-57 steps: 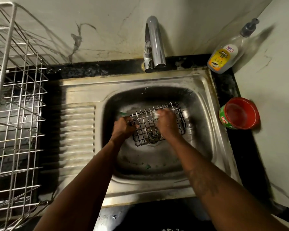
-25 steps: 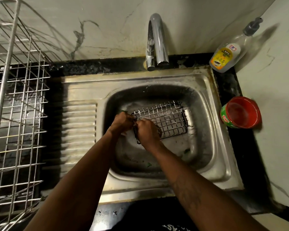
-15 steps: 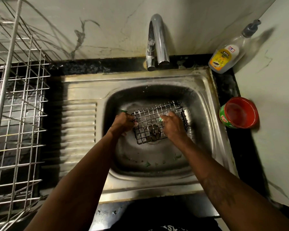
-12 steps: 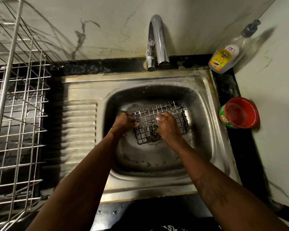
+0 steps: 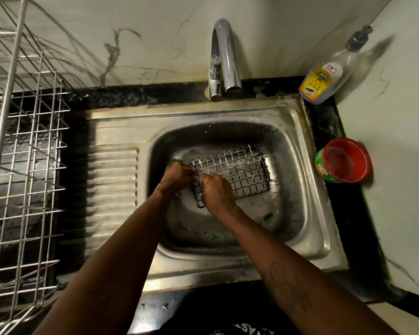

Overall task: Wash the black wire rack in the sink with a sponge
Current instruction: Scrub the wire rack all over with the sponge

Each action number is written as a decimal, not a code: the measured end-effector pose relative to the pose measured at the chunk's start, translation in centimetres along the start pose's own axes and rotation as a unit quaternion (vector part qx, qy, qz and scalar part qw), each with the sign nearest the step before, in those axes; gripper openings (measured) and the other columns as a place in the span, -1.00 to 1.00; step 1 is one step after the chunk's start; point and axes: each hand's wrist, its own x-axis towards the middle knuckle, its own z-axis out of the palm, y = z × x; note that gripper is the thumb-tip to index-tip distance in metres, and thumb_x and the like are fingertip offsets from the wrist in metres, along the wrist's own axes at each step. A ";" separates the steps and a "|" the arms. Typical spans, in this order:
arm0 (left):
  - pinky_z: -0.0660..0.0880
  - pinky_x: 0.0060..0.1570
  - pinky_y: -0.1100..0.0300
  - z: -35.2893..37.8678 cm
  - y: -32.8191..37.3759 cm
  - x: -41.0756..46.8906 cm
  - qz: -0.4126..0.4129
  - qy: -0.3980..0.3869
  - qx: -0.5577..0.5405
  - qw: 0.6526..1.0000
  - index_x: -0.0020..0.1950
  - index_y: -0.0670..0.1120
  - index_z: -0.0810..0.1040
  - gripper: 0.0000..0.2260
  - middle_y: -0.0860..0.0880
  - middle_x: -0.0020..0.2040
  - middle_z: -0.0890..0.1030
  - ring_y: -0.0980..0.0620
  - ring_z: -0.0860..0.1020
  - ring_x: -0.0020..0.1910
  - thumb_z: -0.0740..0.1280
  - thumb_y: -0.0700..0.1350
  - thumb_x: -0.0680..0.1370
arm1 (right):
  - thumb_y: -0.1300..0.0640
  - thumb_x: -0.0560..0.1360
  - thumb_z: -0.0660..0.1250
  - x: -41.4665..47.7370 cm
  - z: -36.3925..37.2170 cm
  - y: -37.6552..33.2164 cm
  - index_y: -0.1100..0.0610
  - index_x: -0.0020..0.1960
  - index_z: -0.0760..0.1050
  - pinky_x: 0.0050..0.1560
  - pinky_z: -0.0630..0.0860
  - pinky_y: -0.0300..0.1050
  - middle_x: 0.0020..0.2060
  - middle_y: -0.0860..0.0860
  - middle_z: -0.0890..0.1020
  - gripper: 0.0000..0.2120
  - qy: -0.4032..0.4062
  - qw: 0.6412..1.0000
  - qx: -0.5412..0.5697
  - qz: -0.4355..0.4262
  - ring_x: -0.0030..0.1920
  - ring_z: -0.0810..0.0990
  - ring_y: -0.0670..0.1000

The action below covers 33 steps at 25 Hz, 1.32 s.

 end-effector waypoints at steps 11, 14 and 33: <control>0.63 0.09 -0.01 0.2 -0.7 0.7 0.034 0.007 0.018 0.999 0.10 -0.08 0.70 -0.84 -0.10 0.03 0.72 -0.07 0.68 0.02 0.47 -0.11 0.53 | 0.29 0.44 0.44 0.6 0.0 1.4 0.19 0.11 0.59 -0.14 0.57 -0.14 -0.05 0.07 0.63 -0.75 0.001 1.000 -0.003 0.011 -0.09 0.60 0.04; 0.67 -0.04 -0.06 0.2 -0.4 0.3 0.020 0.009 0.015 1.000 0.17 -0.05 0.68 -0.81 -0.07 0.05 0.70 -0.07 0.67 0.03 0.44 -0.11 0.56 | 0.26 0.52 0.34 1.3 -0.4 1.0 0.22 0.26 0.46 -0.30 0.61 -0.09 -0.20 0.09 0.65 -0.68 0.019 1.000 -0.006 0.023 -0.29 0.62 0.04; 0.68 -0.29 0.03 0.1 -1.1 0.8 -0.001 -0.002 -0.039 0.999 0.15 -0.02 0.65 -0.74 -0.08 0.10 0.67 -0.08 0.67 0.02 0.53 -0.04 0.49 | 0.36 0.51 0.31 1.2 -2.7 8.1 0.25 0.08 0.67 0.03 0.54 0.00 -0.02 0.22 0.68 -0.78 0.064 0.996 0.001 0.066 0.02 0.63 0.20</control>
